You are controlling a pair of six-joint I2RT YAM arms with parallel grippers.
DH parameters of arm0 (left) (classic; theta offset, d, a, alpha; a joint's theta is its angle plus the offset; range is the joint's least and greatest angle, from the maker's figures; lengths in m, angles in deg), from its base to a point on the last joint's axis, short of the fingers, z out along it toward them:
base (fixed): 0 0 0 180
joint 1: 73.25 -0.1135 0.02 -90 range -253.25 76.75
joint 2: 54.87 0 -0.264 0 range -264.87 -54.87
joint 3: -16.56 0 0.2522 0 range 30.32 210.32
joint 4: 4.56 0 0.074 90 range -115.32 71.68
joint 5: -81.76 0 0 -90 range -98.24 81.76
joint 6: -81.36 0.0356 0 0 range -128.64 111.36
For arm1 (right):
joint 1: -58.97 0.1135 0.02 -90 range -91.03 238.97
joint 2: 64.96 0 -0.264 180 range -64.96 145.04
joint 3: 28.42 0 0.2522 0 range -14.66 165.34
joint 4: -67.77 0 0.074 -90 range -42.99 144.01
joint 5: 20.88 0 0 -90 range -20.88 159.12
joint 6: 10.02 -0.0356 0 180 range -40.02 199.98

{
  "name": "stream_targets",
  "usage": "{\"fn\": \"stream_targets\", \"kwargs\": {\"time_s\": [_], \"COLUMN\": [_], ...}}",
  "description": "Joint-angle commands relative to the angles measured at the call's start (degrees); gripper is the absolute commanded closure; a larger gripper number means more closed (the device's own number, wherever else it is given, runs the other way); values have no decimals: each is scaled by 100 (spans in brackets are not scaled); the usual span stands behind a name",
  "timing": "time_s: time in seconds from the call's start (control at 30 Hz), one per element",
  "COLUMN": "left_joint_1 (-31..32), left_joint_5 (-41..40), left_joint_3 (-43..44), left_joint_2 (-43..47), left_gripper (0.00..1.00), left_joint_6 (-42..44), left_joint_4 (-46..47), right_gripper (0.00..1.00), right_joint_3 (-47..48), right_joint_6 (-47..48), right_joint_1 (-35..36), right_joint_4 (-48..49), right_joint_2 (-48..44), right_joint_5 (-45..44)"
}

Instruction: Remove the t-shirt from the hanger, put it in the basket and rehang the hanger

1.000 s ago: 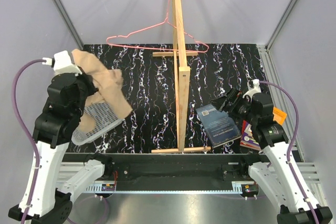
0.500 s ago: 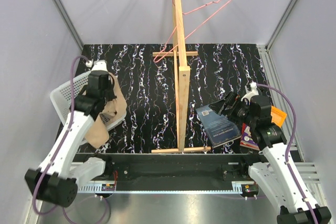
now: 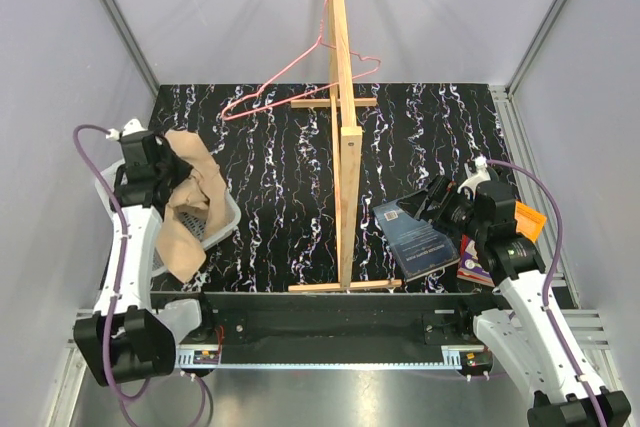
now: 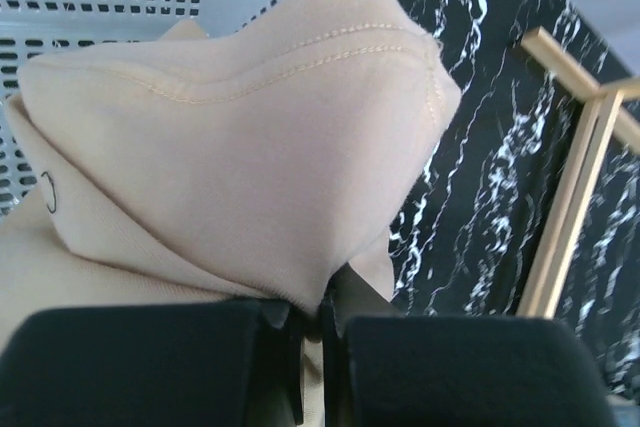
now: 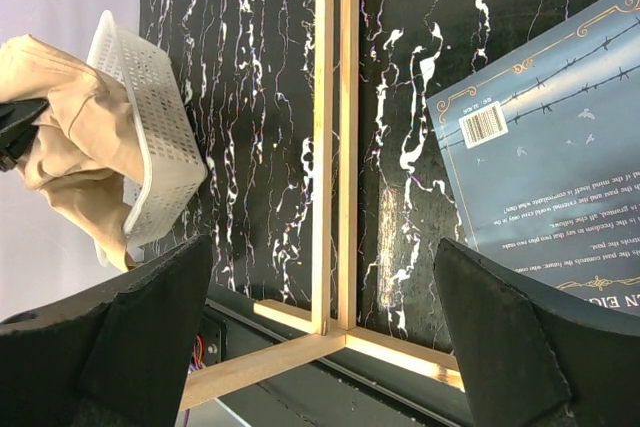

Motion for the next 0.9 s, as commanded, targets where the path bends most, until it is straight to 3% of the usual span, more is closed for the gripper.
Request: {"fn": "stream_targets", "kwargs": {"time_s": [0.0,0.17,0.5,0.73,0.87], "left_joint_1": [-576,-1192,-1298,-1289,-1420], "left_joint_5": [560,1299,974,-387,-573], "left_joint_3": [-419,-737,142,-1025,-887], "left_joint_2": [6,-178,-1206,-601,-907], "left_gripper": [100,100,100,100,100], "left_joint_6": [-1047,-1742,-2444,-3491,-3412], "left_joint_4": [945,1710,947,1139,1166], "right_gripper": [0,0,1,0,0], "right_joint_3": [84,58,40,49,31], "right_joint_6": [29,20,11,-33,-6], "right_joint_1": [-26,-17,-17,-17,-17], "right_joint_4": [56,56,73,82,91], "right_joint_2": [8,25,86,131,157], "right_joint_5": [51,104,43,69,78]}}
